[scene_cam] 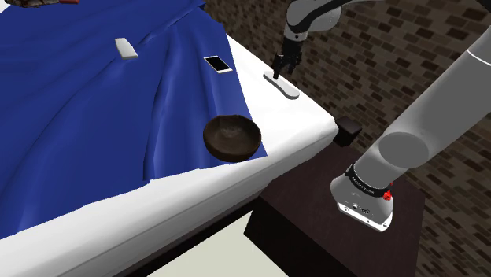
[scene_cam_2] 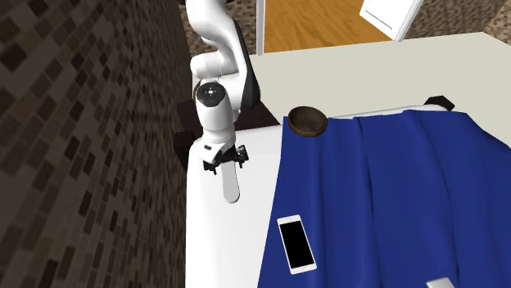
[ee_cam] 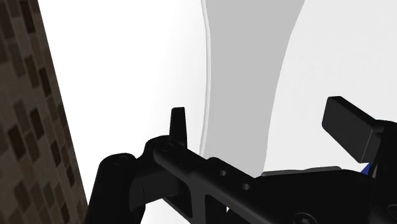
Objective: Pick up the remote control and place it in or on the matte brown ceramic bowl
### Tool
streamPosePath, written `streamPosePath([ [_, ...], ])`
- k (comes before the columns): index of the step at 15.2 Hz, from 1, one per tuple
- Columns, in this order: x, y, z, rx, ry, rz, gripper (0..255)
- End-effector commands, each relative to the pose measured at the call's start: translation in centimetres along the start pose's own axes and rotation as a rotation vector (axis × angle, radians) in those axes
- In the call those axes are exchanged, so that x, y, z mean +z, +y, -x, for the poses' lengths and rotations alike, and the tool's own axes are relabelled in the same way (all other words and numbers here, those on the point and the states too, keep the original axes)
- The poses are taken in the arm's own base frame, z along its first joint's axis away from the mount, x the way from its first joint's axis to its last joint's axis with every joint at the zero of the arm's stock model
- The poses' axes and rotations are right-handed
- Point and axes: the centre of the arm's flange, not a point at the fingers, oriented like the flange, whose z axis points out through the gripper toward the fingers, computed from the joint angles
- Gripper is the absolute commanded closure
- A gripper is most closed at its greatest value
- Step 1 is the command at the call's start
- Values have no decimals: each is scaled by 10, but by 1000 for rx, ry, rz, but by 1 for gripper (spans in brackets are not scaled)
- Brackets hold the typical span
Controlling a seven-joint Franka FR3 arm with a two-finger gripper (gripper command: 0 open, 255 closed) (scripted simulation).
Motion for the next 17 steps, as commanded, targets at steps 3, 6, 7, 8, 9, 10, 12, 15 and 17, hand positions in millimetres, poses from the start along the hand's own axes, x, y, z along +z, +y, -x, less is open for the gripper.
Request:
streamPosePath([
  [3,22,1,-2,3,1,0,0],
  [6,35,1,-2,3,1,0,0],
  [7,35,1,-2,3,1,0,0],
  [8,35,1,-2,3,1,0,0],
  [9,35,1,-2,3,1,0,0],
  [10,35,1,-2,3,1,0,0],
  [12,35,1,-2,3,1,0,0],
  [15,35,1,-2,3,1,0,255],
  [17,35,1,-2,3,1,0,255],
])
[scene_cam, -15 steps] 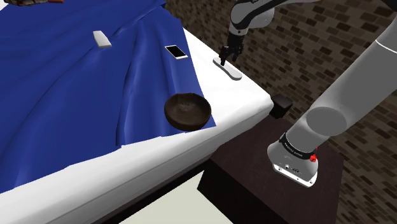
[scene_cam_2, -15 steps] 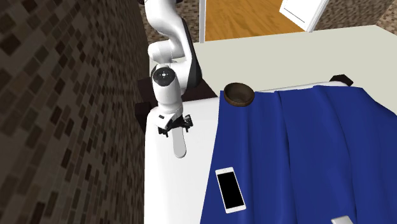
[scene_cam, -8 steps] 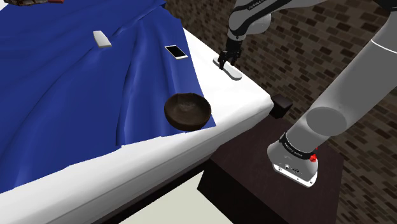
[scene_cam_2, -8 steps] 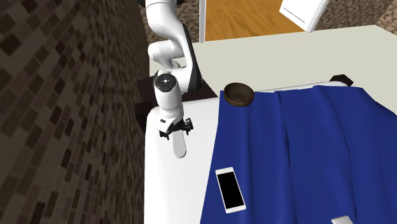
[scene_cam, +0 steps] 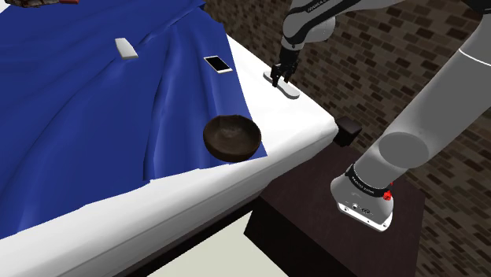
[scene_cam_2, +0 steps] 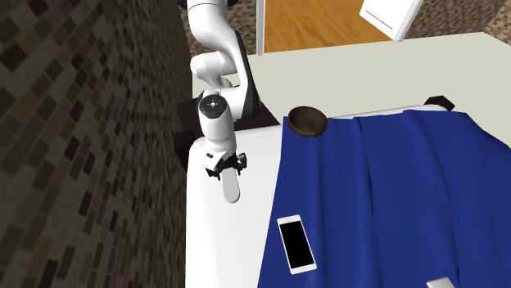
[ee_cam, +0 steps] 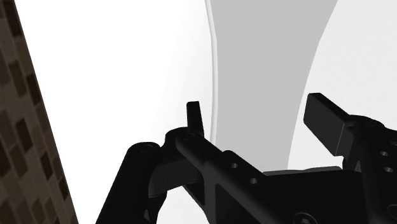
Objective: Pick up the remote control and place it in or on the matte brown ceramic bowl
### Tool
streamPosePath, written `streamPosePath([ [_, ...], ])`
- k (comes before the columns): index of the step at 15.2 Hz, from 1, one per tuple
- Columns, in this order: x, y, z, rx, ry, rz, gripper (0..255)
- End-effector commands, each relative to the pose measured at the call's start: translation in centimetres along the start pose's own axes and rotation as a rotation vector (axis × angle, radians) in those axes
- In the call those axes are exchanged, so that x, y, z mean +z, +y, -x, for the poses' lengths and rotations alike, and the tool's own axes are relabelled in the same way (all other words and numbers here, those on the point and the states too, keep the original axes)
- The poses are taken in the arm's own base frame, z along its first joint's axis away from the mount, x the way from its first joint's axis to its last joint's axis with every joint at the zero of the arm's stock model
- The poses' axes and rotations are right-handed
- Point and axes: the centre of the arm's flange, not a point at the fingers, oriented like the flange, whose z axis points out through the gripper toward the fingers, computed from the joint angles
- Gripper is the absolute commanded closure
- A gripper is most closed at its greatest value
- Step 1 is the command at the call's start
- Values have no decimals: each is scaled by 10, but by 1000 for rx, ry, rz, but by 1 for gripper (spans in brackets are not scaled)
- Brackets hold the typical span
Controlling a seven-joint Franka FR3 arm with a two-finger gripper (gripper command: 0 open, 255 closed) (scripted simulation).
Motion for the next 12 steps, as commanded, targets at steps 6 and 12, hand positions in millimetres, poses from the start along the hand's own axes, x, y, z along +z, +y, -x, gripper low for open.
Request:
streamPosePath([
  [6,0,0,0,0,0,0,255],
  [12,-32,-1,0,0,0,0,255],
])
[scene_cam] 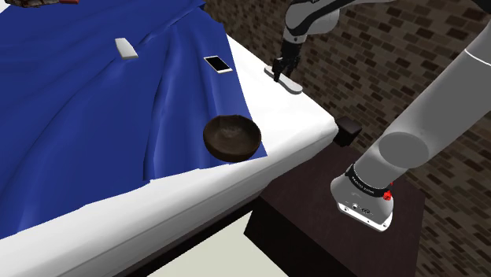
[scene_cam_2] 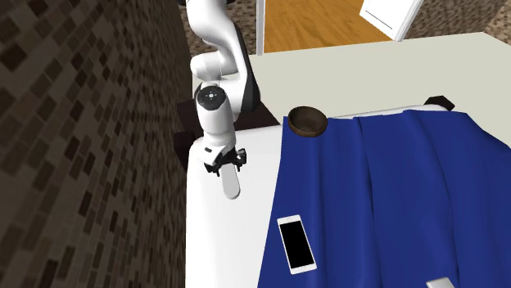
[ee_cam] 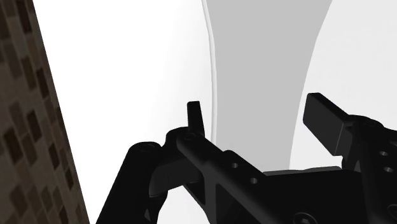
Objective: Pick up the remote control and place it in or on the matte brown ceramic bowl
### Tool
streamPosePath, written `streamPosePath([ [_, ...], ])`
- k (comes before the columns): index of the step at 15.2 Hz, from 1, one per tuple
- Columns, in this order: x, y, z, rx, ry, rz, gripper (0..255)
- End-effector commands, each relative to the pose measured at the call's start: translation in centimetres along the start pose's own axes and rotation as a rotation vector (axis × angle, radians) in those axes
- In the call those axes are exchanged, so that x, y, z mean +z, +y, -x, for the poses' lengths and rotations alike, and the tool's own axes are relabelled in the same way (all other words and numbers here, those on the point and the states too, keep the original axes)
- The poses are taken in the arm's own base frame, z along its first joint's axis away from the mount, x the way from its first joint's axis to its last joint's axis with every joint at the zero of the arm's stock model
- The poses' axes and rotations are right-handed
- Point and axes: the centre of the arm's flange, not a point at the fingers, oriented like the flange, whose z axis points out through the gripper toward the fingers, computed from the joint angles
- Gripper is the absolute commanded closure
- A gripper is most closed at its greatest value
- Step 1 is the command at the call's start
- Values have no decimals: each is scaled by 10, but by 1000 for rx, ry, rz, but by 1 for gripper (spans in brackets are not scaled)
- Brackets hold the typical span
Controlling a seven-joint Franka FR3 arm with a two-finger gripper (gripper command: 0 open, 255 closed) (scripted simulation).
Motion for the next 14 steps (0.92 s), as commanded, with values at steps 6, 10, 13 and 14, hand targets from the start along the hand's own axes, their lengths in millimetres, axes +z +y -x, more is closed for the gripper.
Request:
streamPosePath([
  [6,-37,-1,0,0,0,0,255],
  [10,-58,-1,0,0,0,0,255],
  [13,-74,-1,0,0,0,0,255],
  [14,-79,-1,0,0,0,0,255],
])
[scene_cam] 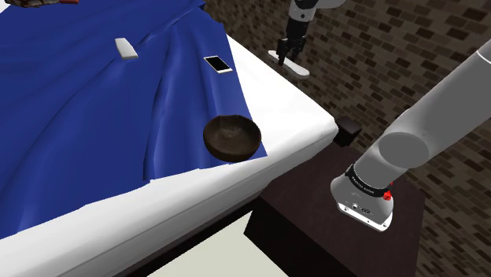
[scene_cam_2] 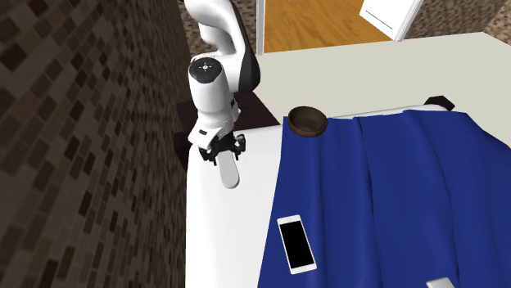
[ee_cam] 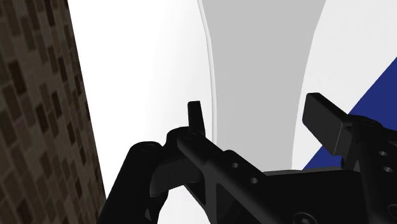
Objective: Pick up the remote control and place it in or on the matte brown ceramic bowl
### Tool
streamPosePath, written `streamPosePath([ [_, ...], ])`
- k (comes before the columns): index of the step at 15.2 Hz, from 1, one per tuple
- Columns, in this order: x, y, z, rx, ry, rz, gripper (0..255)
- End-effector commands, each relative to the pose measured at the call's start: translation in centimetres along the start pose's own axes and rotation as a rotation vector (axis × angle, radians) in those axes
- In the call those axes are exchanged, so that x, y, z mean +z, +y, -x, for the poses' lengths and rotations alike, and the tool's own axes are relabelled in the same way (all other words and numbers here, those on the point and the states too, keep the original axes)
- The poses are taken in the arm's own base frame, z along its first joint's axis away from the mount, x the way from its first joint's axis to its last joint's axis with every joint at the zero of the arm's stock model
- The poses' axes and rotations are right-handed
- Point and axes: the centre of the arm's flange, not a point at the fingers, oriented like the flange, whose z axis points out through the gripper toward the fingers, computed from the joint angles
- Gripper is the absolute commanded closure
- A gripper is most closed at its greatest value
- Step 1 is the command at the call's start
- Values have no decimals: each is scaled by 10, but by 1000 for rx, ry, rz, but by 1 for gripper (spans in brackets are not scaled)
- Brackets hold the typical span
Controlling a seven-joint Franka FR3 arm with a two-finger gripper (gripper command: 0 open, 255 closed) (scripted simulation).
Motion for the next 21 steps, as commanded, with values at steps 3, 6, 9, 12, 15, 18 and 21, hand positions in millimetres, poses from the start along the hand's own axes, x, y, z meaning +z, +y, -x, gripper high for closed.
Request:
streamPosePath([
  [3,-21,-1,1,0,0,0,255],
  [6,-21,-37,16,0,0,0,255],
  [9,-21,-74,32,0,0,0,255],
  [12,-21,-110,47,0,0,0,255],
  [15,-21,-147,63,0,0,0,255],
  [18,-21,-183,78,0,0,0,255],
  [21,-21,-220,93,0,0,0,255],
])
